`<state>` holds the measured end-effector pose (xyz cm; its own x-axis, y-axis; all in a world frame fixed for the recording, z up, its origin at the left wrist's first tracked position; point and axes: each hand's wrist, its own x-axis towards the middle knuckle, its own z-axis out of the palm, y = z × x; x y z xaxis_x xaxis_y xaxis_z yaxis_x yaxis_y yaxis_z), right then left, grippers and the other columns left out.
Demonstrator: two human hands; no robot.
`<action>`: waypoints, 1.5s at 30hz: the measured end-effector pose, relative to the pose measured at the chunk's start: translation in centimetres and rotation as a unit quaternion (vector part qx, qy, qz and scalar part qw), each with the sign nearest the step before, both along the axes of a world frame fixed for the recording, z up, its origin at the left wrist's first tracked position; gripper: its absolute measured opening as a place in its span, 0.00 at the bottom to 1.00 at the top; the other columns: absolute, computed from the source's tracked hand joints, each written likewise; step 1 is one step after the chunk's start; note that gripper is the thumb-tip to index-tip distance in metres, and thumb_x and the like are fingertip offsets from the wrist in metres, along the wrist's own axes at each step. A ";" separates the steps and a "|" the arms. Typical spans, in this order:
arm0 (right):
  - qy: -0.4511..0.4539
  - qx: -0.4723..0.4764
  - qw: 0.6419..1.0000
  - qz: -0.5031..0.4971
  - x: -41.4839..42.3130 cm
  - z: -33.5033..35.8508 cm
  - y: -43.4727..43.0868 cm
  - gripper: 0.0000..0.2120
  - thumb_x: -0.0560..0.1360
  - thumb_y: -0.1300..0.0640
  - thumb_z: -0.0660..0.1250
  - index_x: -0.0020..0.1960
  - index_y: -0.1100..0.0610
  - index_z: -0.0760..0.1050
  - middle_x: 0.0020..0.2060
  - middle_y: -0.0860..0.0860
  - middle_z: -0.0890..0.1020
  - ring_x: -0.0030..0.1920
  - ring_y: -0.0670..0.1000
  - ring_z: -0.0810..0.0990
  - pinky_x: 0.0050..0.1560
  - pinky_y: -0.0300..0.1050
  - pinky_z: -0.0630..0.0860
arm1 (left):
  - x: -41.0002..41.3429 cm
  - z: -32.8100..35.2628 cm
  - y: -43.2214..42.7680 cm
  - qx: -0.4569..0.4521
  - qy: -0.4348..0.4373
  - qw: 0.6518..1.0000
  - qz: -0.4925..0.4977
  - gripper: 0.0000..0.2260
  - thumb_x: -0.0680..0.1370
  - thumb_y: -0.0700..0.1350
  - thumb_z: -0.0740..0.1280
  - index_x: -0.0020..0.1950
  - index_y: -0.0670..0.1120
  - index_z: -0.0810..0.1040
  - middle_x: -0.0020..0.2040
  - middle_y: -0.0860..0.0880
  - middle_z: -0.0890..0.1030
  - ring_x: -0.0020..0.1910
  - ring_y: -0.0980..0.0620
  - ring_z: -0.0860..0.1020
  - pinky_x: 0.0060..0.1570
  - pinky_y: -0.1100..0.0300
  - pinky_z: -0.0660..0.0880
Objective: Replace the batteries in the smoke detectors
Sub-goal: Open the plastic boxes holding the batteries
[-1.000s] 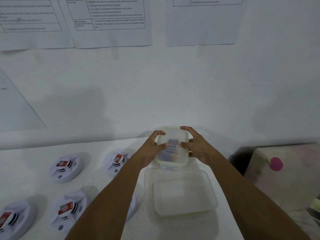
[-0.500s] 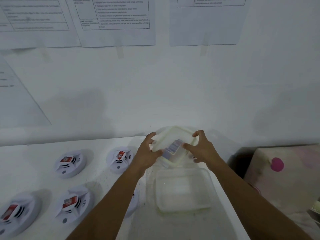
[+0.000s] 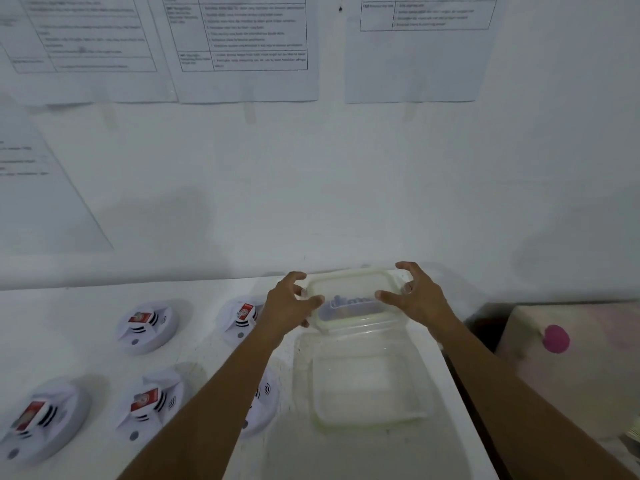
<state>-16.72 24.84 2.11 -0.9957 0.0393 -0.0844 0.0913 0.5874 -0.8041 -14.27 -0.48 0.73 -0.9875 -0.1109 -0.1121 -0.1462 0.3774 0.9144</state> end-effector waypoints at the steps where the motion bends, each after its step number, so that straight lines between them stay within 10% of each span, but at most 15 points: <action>1: 0.014 0.011 1.000 0.000 0.0 0.2 0.0 0.36 0.66 0.44 0.78 0.70 0.46 0.66 0.51 0.54 0.78 0.54 0.50 0.75 0.55 0.43 0.71 | 0.3 0.0 0.0 -0.001 0.011 1.000 0.007 0.25 0.74 0.46 0.74 0.68 0.48 0.71 0.54 0.47 0.77 0.35 0.50 0.80 0.30 0.62 0.77; 7: 0.044 0.035 0.998 0.009 0.4 1.6 0.5 0.31 0.70 0.54 0.76 0.70 0.47 0.67 0.41 0.53 0.81 0.43 0.47 0.78 0.41 0.39 0.71 | 0.6 1.0 -0.4 -0.044 0.056 0.997 0.020 0.27 0.71 0.41 0.76 0.68 0.51 0.71 0.52 0.48 0.79 0.42 0.50 0.79 0.31 0.61 0.78; 28: -0.018 -0.105 0.994 0.010 -0.2 1.6 -0.8 0.31 0.72 0.59 0.74 0.69 0.48 0.63 0.43 0.52 0.74 0.46 0.52 0.76 0.52 0.53 0.80 | 0.2 1.6 0.5 -0.044 0.035 0.998 -0.007 0.32 0.76 0.40 0.71 0.75 0.53 0.61 0.62 0.49 0.72 0.59 0.47 0.74 0.58 0.53 0.77; 33: 0.062 -0.084 0.995 -0.009 0.4 2.5 -0.1 0.30 0.72 0.59 0.73 0.69 0.47 0.66 0.42 0.53 0.77 0.43 0.48 0.76 0.42 0.39 0.73 | 0.4 2.8 0.0 -0.001 0.077 0.996 0.034 0.28 0.75 0.34 0.70 0.72 0.50 0.67 0.47 0.51 0.75 0.44 0.55 0.74 0.40 0.69 0.73; 36: 0.085 -0.077 0.993 0.000 0.5 4.1 0.7 0.25 0.73 0.59 0.73 0.66 0.46 0.71 0.44 0.55 0.80 0.44 0.50 0.77 0.40 0.39 0.72 | 0.1 4.0 -0.9 0.049 0.129 0.990 0.032 0.26 0.74 0.33 0.70 0.70 0.50 0.70 0.45 0.51 0.76 0.41 0.53 0.75 0.44 0.60 0.74; 41: 0.032 -0.275 0.960 0.028 1.0 6.7 0.1 0.14 0.78 0.56 0.68 0.63 0.54 0.74 0.43 0.57 0.79 0.38 0.57 0.84 0.40 0.47 0.79 | 0.5 5.7 -1.5 0.038 0.195 0.979 0.048 0.23 0.75 0.33 0.69 0.66 0.51 0.74 0.44 0.53 0.76 0.44 0.56 0.76 0.40 0.72 0.71; 45: 0.019 -0.401 0.916 0.002 1.6 6.8 -0.8 0.12 0.77 0.55 0.69 0.57 0.60 0.76 0.38 0.56 0.75 0.42 0.59 0.83 0.50 0.53 0.82 | 1.3 5.1 -1.8 0.113 0.179 0.975 0.063 0.20 0.76 0.30 0.66 0.62 0.50 0.77 0.46 0.51 0.79 0.51 0.49 0.78 0.50 0.60 0.74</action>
<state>-15.15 24.08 8.92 -0.9985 -0.0235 -0.0504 0.0540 -0.1938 -0.9796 -12.96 -2.24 5.88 -0.9480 -0.2467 0.2011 0.1648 0.1600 0.9733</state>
